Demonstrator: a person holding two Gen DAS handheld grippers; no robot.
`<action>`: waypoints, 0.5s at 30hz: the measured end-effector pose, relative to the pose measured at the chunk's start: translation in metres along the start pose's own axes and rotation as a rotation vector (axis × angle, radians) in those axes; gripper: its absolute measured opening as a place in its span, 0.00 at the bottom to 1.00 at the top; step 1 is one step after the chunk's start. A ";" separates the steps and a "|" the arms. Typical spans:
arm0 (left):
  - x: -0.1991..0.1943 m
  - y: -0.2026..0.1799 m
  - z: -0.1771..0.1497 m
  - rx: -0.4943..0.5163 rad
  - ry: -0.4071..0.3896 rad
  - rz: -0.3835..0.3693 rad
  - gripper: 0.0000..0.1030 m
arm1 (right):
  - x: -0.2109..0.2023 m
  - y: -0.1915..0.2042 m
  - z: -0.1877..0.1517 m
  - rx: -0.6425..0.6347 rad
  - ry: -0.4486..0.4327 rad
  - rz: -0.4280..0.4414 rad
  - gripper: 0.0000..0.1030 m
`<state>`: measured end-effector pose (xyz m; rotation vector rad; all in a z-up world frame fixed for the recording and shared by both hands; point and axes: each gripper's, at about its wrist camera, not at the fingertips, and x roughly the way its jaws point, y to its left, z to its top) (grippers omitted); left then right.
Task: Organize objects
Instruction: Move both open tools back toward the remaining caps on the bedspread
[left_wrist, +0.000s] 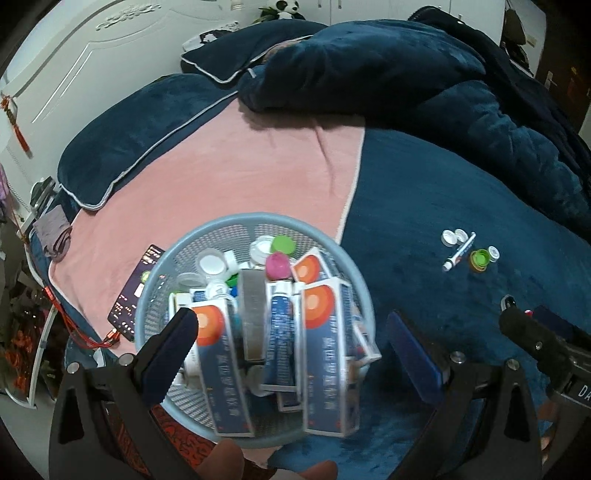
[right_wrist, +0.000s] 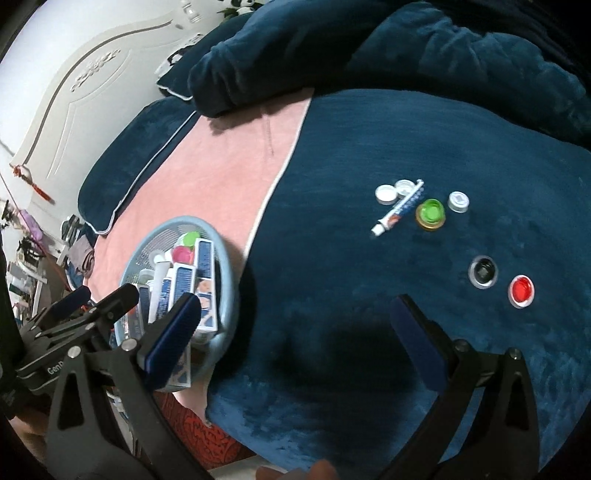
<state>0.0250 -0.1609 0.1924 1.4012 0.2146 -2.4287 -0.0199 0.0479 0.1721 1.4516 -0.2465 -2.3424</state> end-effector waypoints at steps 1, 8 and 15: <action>0.000 -0.003 0.000 0.005 0.000 -0.002 0.99 | -0.001 -0.003 0.000 0.003 0.000 -0.003 1.00; -0.003 -0.031 0.001 0.046 0.001 -0.009 0.99 | -0.013 -0.028 -0.005 0.032 -0.009 -0.020 1.00; -0.006 -0.058 0.001 0.083 0.005 -0.023 0.99 | -0.023 -0.052 -0.007 0.073 -0.018 -0.038 1.00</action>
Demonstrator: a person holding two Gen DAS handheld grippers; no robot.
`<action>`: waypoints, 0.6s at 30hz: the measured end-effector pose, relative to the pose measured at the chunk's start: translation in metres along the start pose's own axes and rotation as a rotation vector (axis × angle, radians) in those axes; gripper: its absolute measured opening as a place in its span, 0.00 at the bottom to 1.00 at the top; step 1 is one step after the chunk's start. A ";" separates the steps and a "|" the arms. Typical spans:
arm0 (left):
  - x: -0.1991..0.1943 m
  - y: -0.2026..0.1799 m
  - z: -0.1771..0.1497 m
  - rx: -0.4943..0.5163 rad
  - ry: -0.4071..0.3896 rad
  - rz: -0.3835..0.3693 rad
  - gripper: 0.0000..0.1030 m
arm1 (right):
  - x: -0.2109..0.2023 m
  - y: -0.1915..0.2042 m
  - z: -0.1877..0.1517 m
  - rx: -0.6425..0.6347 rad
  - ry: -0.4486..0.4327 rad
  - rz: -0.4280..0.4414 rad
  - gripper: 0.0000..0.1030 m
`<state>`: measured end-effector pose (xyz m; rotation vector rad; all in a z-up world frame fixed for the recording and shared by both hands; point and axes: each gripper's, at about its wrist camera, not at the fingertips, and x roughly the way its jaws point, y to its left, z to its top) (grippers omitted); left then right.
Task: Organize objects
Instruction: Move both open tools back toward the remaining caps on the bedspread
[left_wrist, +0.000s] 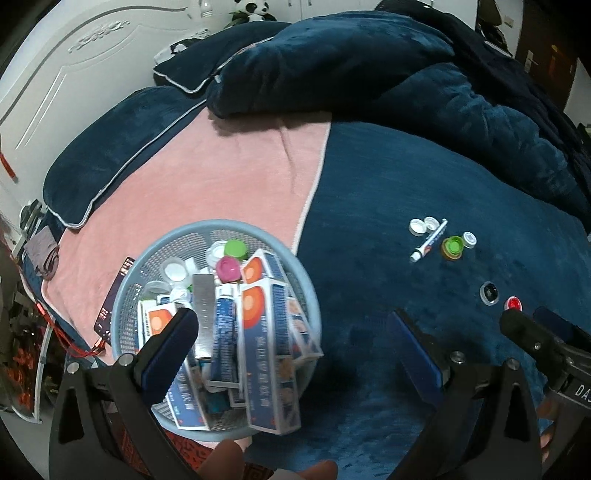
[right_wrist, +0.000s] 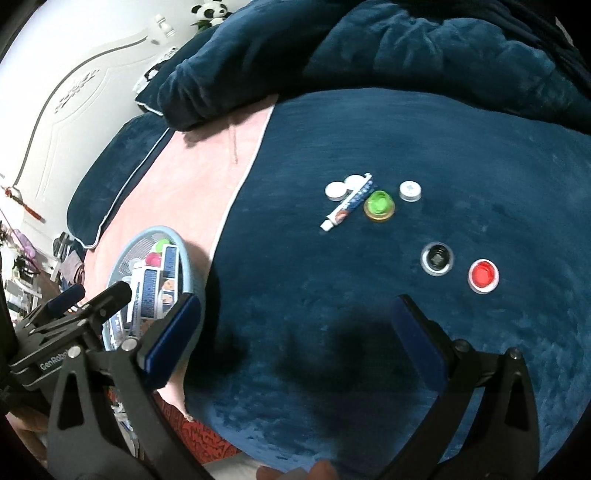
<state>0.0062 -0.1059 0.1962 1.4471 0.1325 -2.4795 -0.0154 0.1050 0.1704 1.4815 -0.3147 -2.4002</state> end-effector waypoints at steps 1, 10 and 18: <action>0.000 -0.003 0.000 0.005 0.000 -0.001 0.99 | -0.001 -0.003 0.000 0.006 -0.001 -0.002 1.00; -0.003 -0.036 0.002 0.049 -0.001 -0.014 0.99 | -0.012 -0.032 -0.003 0.058 -0.011 -0.024 1.00; -0.004 -0.062 0.003 0.092 0.000 -0.021 0.99 | -0.022 -0.055 -0.004 0.099 -0.021 -0.030 1.00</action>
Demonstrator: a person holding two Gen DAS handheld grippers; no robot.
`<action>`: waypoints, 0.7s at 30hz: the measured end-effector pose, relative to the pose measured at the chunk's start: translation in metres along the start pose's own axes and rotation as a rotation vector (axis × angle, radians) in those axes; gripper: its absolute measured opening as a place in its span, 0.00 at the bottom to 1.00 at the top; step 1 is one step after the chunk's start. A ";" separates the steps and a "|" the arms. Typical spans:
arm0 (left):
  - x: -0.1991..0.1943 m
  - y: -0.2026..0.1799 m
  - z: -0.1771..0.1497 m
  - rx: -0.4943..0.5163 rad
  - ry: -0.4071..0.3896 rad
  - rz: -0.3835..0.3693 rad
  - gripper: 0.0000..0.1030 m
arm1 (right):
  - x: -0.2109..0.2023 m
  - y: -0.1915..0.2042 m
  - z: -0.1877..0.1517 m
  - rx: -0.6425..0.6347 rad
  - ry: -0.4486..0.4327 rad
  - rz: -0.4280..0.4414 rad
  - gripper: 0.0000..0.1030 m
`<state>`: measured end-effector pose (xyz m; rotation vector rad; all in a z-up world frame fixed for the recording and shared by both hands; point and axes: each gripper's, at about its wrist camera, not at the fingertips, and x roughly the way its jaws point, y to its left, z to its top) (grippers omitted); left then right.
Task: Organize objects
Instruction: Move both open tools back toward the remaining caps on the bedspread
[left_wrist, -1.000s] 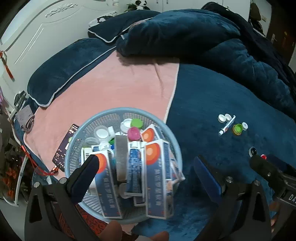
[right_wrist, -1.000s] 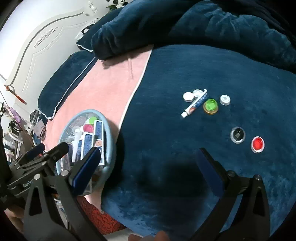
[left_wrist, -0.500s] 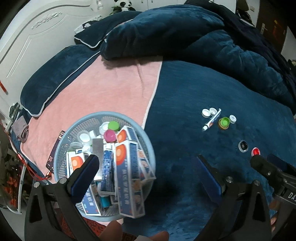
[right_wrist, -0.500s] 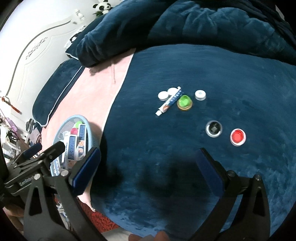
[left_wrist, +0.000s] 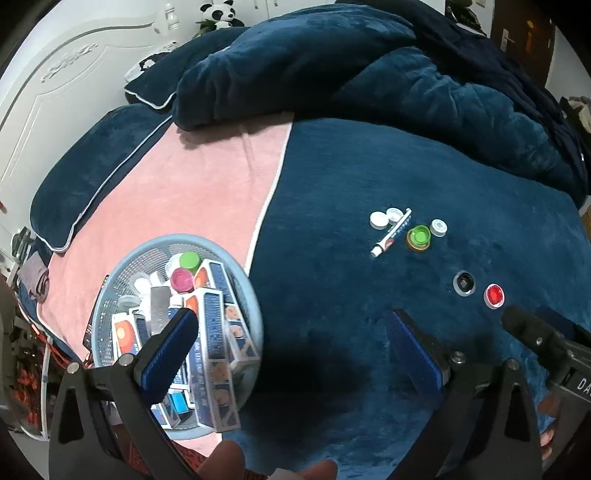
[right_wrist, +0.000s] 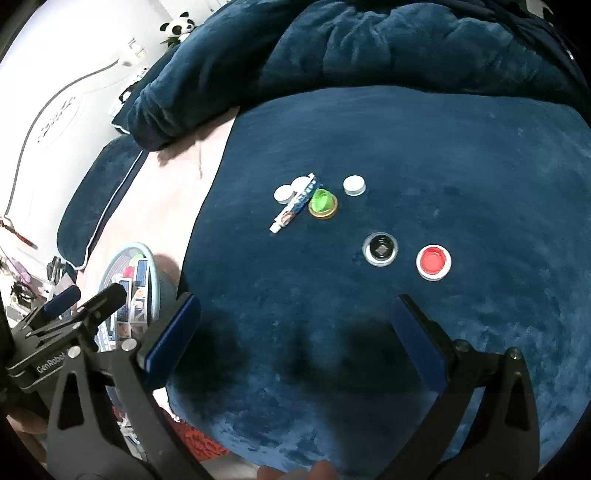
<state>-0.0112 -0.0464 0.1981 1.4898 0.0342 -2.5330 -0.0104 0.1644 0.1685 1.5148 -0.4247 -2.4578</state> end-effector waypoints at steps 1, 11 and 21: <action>0.000 -0.003 0.001 0.006 0.000 -0.002 0.99 | -0.002 -0.004 0.001 0.006 -0.003 -0.001 1.00; 0.000 -0.022 0.005 0.028 0.002 -0.024 0.99 | -0.004 -0.023 0.000 0.041 0.000 -0.019 1.00; 0.027 -0.034 0.011 0.064 0.047 -0.043 0.99 | 0.004 -0.041 0.007 0.100 0.019 -0.021 1.00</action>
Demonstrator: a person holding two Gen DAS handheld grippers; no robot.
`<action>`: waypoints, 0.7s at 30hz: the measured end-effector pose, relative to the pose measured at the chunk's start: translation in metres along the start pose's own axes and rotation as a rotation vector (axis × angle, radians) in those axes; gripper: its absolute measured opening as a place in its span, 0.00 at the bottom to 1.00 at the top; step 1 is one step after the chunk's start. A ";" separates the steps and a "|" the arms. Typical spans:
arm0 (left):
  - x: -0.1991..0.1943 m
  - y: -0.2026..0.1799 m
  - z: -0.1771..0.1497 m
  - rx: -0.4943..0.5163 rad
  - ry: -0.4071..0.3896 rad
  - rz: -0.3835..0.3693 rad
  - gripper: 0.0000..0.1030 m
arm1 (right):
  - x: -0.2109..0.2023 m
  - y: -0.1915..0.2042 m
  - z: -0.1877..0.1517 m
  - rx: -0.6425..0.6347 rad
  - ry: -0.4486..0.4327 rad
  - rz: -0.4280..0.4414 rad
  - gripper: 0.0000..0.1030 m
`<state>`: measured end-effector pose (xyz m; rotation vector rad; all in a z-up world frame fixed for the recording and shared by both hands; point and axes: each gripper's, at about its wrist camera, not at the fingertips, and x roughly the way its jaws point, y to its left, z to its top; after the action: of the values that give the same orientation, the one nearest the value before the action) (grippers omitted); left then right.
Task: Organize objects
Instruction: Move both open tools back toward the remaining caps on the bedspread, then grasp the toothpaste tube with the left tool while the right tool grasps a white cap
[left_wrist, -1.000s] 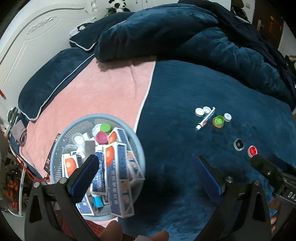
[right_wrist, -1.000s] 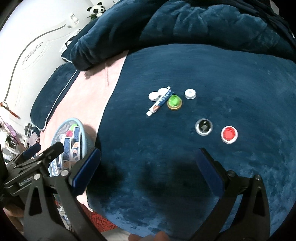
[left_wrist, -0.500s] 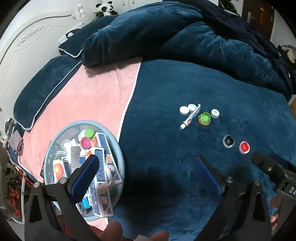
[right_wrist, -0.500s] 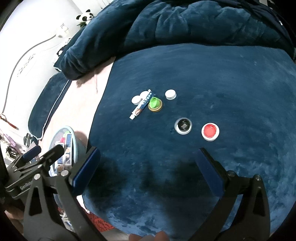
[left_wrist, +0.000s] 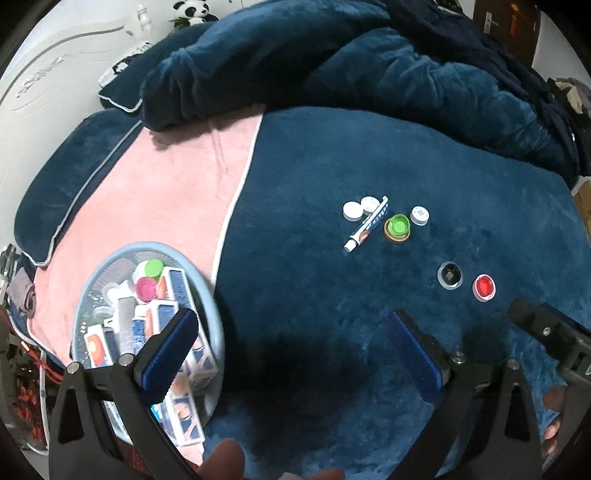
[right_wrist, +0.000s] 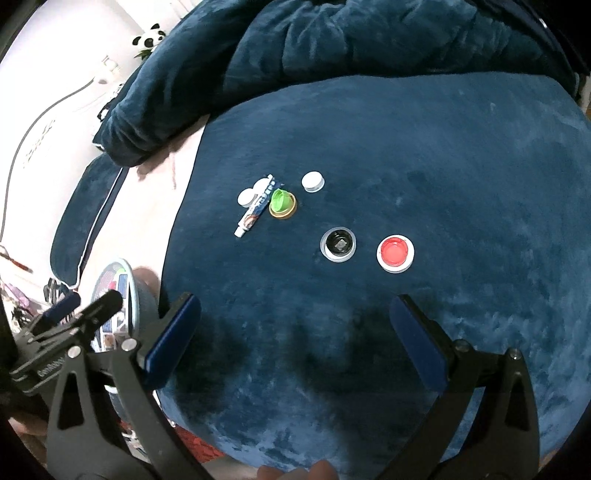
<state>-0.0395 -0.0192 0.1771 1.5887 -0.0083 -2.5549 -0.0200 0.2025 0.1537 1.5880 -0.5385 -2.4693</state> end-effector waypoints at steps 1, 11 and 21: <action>0.005 -0.002 0.002 0.007 0.005 -0.003 0.99 | 0.002 -0.001 0.001 0.004 0.002 0.001 1.00; 0.073 -0.034 0.034 0.105 0.013 -0.053 0.98 | 0.016 -0.010 0.028 0.134 0.019 -0.001 1.00; 0.161 -0.054 0.060 0.122 0.051 -0.065 0.90 | 0.022 -0.015 0.047 -0.083 -0.012 -0.178 1.00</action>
<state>-0.1688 0.0120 0.0560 1.7238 -0.1116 -2.6082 -0.0710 0.2189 0.1468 1.6561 -0.3033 -2.5914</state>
